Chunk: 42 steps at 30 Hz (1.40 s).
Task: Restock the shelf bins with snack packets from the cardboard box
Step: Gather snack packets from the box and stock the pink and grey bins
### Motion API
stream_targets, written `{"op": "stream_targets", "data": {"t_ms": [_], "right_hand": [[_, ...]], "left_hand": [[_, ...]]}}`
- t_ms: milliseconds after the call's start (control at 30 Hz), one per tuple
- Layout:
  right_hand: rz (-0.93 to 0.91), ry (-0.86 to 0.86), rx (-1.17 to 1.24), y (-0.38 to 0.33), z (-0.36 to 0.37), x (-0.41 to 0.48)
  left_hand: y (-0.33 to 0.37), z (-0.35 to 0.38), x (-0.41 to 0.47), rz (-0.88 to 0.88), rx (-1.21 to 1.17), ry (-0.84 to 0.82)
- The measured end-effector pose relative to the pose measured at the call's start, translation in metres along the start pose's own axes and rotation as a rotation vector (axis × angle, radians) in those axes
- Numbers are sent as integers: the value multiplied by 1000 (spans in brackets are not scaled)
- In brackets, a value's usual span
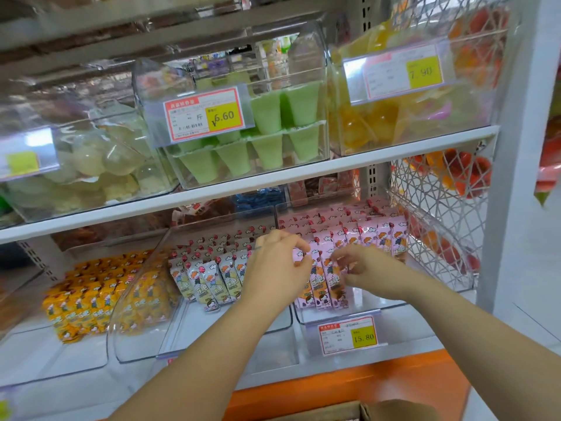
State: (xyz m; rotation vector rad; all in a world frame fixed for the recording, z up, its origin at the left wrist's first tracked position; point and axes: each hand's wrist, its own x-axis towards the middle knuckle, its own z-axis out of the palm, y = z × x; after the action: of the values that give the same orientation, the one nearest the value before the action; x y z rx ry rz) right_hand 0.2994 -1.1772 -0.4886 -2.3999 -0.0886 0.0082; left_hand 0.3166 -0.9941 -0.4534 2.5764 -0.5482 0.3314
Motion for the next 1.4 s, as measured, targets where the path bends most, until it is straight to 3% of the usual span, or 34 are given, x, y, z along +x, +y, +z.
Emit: {"op": "stream_targets", "data": {"t_ms": [367, 1000, 1167, 1400], "right_hand": [[-74, -37, -309, 1, 4, 14], [-90, 0, -154, 7, -1, 6], [-116, -85, -226, 5, 3, 8], [-110, -43, -303, 1, 9, 14]], "left_hand": [[-13, 7, -11, 31, -19, -12], [-13, 8, -15, 33, -108, -8], [-13, 9, -14, 37, -109, -5], [-14, 9, -13, 37, -96, -2]]}}
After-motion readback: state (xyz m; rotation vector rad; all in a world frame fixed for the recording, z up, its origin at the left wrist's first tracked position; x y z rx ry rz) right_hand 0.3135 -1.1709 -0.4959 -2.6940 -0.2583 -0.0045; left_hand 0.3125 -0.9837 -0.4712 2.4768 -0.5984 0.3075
